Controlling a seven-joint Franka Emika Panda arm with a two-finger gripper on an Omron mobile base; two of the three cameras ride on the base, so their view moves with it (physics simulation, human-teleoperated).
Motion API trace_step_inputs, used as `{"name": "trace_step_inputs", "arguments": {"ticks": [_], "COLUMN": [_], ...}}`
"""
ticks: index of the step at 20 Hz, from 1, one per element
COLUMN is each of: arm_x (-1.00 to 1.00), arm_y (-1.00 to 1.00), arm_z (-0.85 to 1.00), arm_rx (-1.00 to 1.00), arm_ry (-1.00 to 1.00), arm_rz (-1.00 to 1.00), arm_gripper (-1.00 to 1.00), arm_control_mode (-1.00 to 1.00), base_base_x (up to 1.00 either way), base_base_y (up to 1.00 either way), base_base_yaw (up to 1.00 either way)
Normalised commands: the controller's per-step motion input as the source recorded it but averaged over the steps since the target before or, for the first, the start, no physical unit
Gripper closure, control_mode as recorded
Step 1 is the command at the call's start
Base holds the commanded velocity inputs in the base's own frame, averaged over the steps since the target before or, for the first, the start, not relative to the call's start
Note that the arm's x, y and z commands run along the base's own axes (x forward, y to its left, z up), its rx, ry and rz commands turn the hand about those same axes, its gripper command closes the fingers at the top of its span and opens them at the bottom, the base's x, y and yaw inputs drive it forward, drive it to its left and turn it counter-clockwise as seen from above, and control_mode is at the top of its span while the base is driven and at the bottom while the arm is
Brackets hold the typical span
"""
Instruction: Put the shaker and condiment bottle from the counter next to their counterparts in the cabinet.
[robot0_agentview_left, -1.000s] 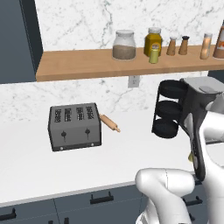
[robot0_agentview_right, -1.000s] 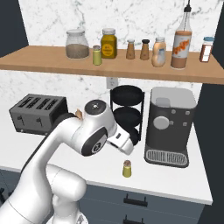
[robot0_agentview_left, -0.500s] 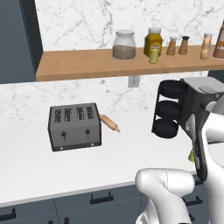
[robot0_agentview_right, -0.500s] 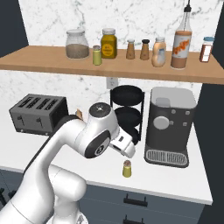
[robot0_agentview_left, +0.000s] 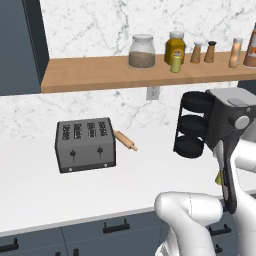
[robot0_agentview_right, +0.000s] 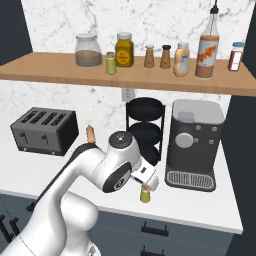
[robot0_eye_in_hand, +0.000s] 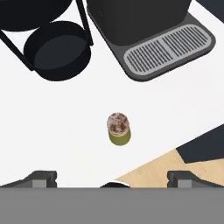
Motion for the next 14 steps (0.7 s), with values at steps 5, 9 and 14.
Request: {"name": "trace_step_inputs", "arguments": {"ticks": [5, 9, 14], "arm_x": [0.0, 0.0, 0.0], "arm_y": [-0.1, 0.0, 0.0], "arm_z": [-0.27, -0.23, -0.22], "arm_rx": [0.0, 0.0, 0.0], "arm_ry": [0.0, 0.0, 0.0], "arm_rz": [0.0, 0.0, 0.0], "arm_gripper": [-1.0, -1.0, -1.0], "arm_control_mode": [-1.0, -1.0, -1.0], "base_base_x": [0.0, 0.0, 0.0], "base_base_y": [0.0, 0.0, 0.0], "base_base_yaw": [0.0, 0.0, 0.0]}}
